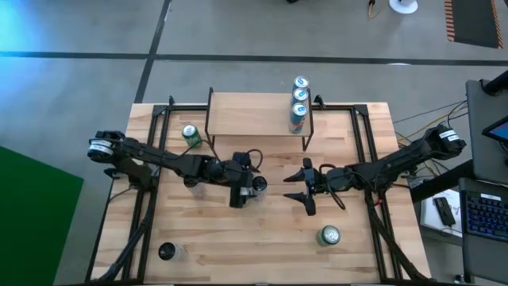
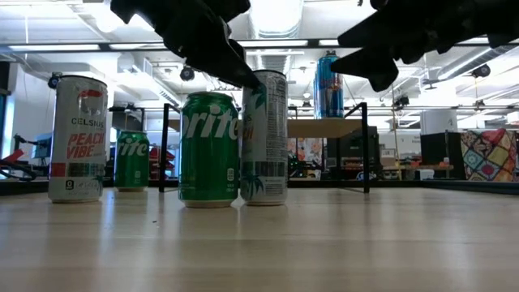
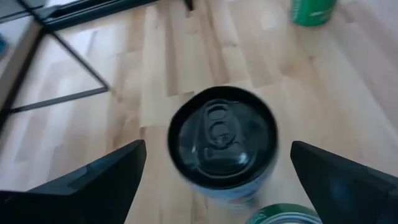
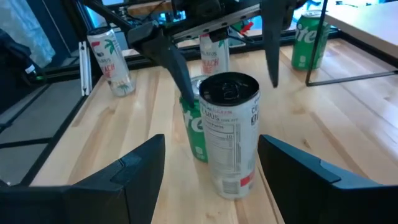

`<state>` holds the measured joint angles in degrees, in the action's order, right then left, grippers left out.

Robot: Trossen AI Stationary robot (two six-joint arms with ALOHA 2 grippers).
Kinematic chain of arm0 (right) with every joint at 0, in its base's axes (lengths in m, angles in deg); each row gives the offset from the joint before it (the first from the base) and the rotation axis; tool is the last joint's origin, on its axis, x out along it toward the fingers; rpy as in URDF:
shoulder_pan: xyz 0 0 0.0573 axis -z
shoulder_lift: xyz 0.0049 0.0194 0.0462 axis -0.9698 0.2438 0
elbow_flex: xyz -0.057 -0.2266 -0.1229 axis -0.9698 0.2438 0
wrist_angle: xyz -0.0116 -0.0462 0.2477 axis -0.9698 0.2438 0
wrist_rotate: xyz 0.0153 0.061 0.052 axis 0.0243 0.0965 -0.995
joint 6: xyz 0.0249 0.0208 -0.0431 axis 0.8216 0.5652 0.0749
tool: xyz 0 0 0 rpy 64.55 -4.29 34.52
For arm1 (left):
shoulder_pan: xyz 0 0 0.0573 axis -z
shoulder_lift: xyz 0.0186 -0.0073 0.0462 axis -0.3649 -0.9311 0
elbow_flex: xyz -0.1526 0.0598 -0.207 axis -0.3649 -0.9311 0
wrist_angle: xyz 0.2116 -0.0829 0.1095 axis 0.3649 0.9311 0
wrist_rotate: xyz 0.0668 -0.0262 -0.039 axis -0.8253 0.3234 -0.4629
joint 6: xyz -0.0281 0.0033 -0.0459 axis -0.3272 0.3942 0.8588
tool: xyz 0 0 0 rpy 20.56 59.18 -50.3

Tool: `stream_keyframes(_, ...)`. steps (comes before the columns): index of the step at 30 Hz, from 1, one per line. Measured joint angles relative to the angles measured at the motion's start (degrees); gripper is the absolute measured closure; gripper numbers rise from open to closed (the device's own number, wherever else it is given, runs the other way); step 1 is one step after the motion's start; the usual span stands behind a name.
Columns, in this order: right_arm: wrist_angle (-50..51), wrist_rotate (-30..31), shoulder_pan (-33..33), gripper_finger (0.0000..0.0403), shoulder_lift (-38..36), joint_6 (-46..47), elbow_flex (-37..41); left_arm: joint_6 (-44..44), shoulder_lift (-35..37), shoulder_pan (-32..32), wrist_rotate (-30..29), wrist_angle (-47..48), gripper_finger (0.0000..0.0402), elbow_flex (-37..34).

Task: Sort soda cans
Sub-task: Put the right white-pink soda can on the shelf

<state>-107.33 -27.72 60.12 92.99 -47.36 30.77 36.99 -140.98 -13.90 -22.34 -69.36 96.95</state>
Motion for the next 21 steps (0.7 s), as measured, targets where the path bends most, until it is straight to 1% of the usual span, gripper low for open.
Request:
stream_keyframes(4, 0.03, -0.06, 0.00, 0.0156, 0.58, -0.15, -0.89, -1.22, 0.00, -1.41, 5.55, -0.04, 0.0023, 0.00)
stream_keyframes(9, 0.05, -0.12, 0.00, 0.0156, 0.49, -0.54, -1.21, -1.49, 0.00, -2.59, 9.02, -0.17, 0.0052, -0.02)
stream_keyframes(17, -0.10, 0.01, 0.00, 0.0156, 0.37, 0.10, -1.21, 1.00, -1.47, -4.72, 9.57, -1.80, 0.0097, -0.04)
stream_keyframes(21, -0.09, 0.01, 0.00, 0.0156, 0.34, 0.26, -1.21, 1.43, -4.65, -5.45, 12.41, -2.58, 0.0111, 0.08)
